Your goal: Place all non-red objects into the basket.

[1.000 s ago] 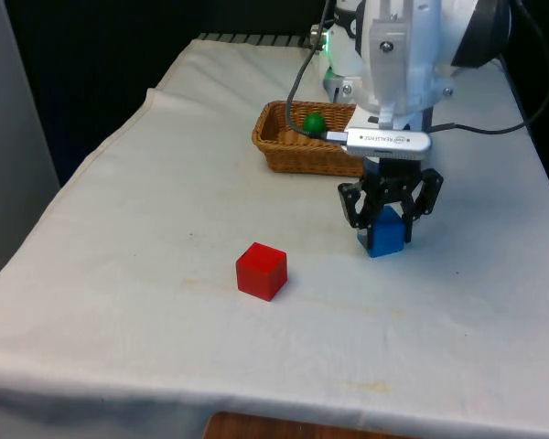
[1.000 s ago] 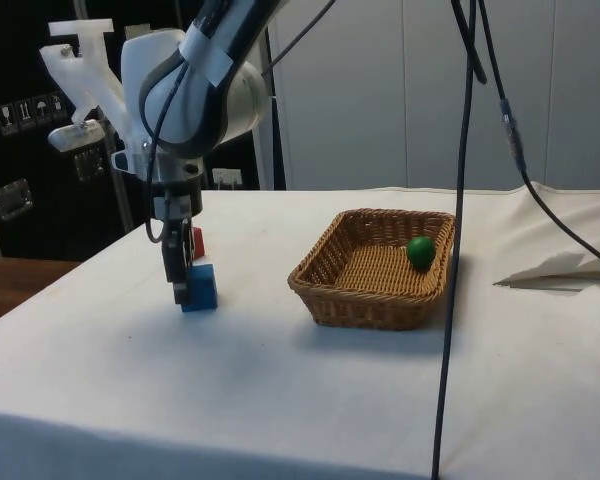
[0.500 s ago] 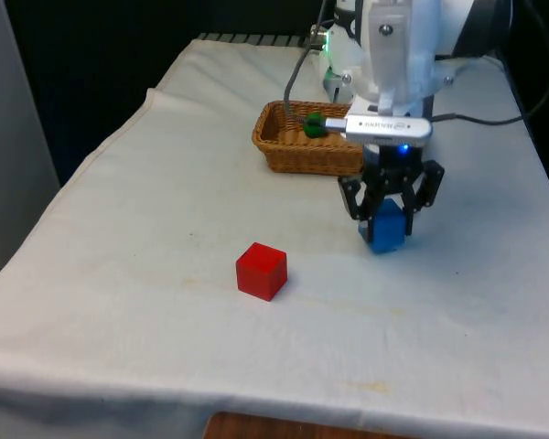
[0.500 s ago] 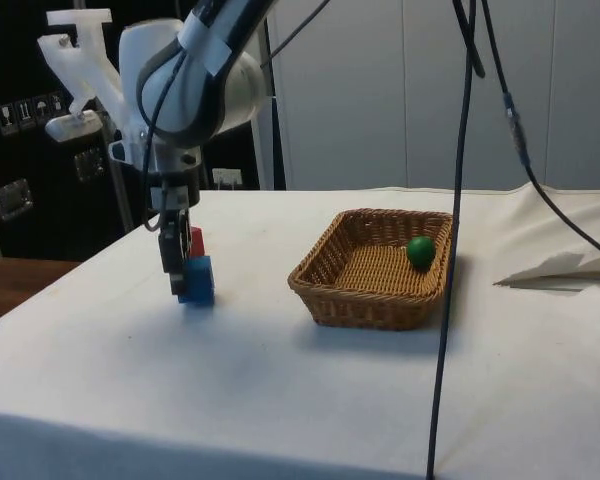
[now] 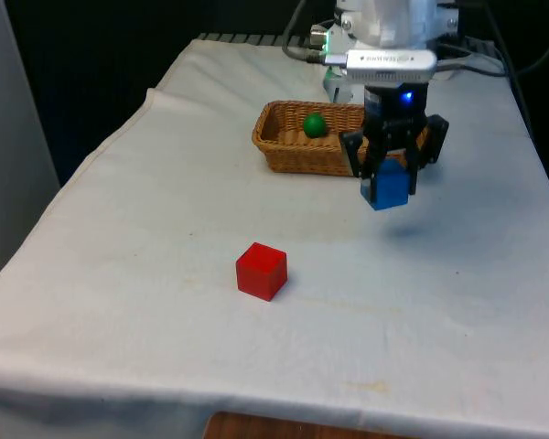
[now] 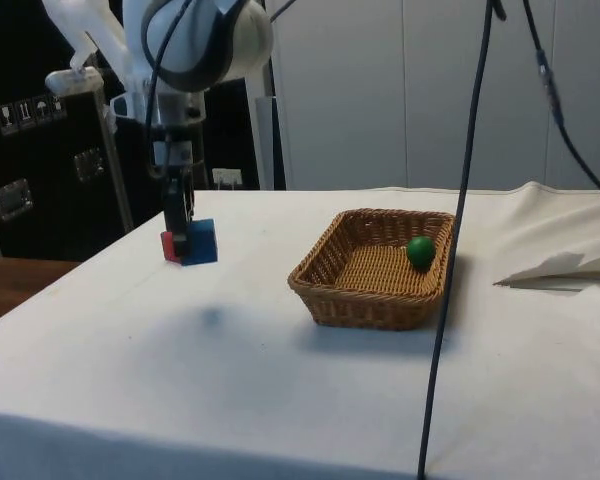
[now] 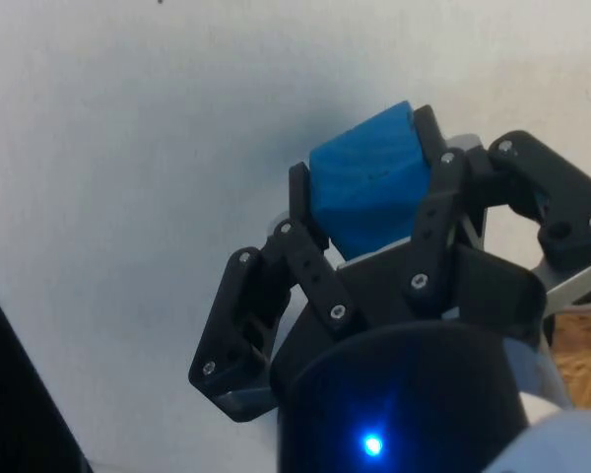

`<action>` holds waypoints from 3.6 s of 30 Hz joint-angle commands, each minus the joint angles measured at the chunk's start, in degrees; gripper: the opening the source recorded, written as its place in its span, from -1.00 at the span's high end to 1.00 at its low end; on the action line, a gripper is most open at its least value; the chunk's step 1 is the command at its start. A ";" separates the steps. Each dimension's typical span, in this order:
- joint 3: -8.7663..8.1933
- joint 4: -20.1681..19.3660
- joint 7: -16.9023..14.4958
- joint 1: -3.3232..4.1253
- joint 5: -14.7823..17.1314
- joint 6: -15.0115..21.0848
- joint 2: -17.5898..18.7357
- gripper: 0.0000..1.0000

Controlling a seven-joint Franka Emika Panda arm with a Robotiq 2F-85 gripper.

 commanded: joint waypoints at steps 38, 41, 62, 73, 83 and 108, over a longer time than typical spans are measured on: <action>-1.26 -8.37 4.07 -0.06 -4.70 -5.10 -14.09 0.99; -1.60 -8.71 5.90 0.23 -5.90 -5.56 -14.61 0.99; -2.41 -12.49 7.28 -0.17 -5.79 -7.22 -18.85 0.99; -2.46 -14.78 8.94 -0.17 -6.13 -8.71 -22.69 0.99; -2.35 -17.07 10.71 -0.17 -6.47 -9.28 -25.61 0.99; -2.18 -26.07 14.95 -0.34 -6.99 -8.54 -33.00 0.99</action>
